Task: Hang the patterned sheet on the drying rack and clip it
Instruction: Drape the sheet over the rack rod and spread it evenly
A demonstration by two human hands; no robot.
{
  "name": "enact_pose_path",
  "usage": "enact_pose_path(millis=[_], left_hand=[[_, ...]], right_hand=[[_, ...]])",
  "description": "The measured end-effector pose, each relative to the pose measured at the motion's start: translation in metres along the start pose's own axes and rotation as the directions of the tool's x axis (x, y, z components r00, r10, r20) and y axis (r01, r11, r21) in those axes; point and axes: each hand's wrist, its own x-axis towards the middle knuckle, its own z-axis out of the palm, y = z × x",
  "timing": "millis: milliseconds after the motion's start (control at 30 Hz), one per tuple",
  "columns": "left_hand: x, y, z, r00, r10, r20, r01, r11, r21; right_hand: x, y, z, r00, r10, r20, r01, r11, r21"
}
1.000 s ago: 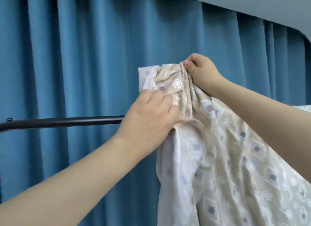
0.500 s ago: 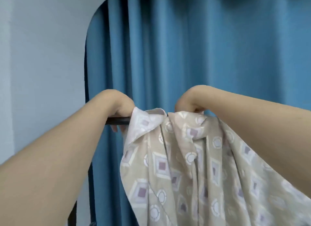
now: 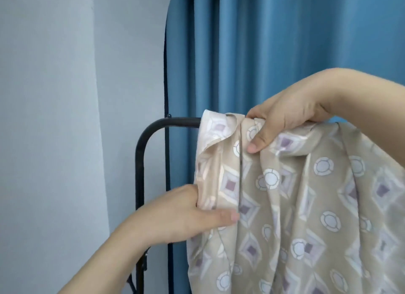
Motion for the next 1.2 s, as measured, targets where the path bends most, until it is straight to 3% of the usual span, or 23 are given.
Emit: enact_pose_path(millis=[67, 167, 267, 333, 467, 600, 667, 700, 733, 767, 800, 867, 900, 933, 967, 1100, 1200], left_hand=[[0.008, -0.001, 0.0, 0.992, -0.077, 0.098, 0.077, 0.997, 0.007], [0.008, 0.007, -0.032, 0.992, -0.095, 0.082, 0.105, 0.985, -0.138], [0.002, 0.023, -0.079, 0.981, -0.135, -0.143, 0.073, 0.924, -0.375], [0.007, 0.031, -0.108, 0.93, -0.178, -0.323, 0.014, 0.892, -0.452], [0.04, 0.038, -0.163, 0.721, -0.272, -0.637, -0.106, 0.866, -0.489], [0.088, 0.034, -0.225, 0.446, -0.233, -0.864, -0.288, 0.877, -0.385], [0.113, 0.022, -0.249, 0.299, -0.198, -0.934, -0.215, 0.939, -0.268], [0.126, 0.013, -0.255, 0.251, -0.18, -0.951, -0.099, 0.972, -0.211], [0.138, 0.003, -0.256, 0.251, -0.174, -0.952, 0.027, 0.985, -0.172], [0.149, -0.008, -0.252, 0.311, -0.202, -0.929, 0.134, 0.977, -0.168], [0.158, -0.02, -0.243, 0.438, -0.264, -0.859, 0.232, 0.957, -0.176], [0.165, -0.042, -0.214, 0.737, -0.463, -0.492, 0.458, 0.878, -0.138], [0.164, -0.052, -0.199, 0.799, -0.536, -0.272, 0.535, 0.84, -0.084], [0.16, -0.061, -0.185, 0.818, -0.562, -0.123, 0.561, 0.827, -0.045], [0.154, -0.07, -0.175, 0.833, -0.55, -0.062, 0.548, 0.835, -0.043], [0.116, -0.099, -0.136, 0.902, -0.375, -0.212, 0.304, 0.903, -0.304], [0.08, -0.107, -0.102, 0.928, -0.297, -0.226, 0.108, 0.793, -0.599]], right_hand=[[0.009, -0.008, 0.003, 0.991, -0.008, -0.13, -0.014, 0.986, -0.168], [0.016, -0.025, 0.003, 0.987, -0.021, -0.16, -0.046, 0.914, -0.403], [0.017, -0.037, -0.008, 0.977, -0.068, -0.2, -0.026, 0.901, -0.433], [0.025, -0.044, -0.02, 0.941, -0.146, -0.306, -0.029, 0.865, -0.501], [0.065, -0.066, -0.038, 0.773, -0.302, -0.558, -0.118, 0.795, -0.595], [0.099, -0.101, -0.048, 0.533, -0.328, -0.78, -0.166, 0.864, -0.476], [0.114, -0.115, -0.05, 0.501, -0.301, -0.811, -0.17, 0.885, -0.433], [0.123, -0.12, -0.05, 0.534, -0.274, -0.8, -0.159, 0.896, -0.414], [0.13, -0.123, -0.045, 0.598, -0.237, -0.766, -0.144, 0.908, -0.393], [0.137, -0.125, -0.039, 0.673, -0.203, -0.711, -0.133, 0.912, -0.387], [0.139, -0.126, -0.032, 0.756, -0.173, -0.631, -0.128, 0.906, -0.403], [0.137, -0.128, -0.022, 0.888, -0.085, -0.452, -0.139, 0.887, -0.44], [0.13, -0.128, -0.017, 0.913, -0.049, -0.405, -0.146, 0.888, -0.437], [0.122, -0.127, -0.015, 0.926, -0.054, -0.373, -0.118, 0.898, -0.424], [0.116, -0.126, -0.012, 0.935, -0.089, -0.343, -0.063, 0.911, -0.408], [0.097, -0.116, 0.009, 0.912, -0.266, -0.313, 0.078, 0.86, -0.505], [0.1, -0.111, 0.032, 0.88, -0.347, -0.324, 0.109, 0.812, -0.574]])
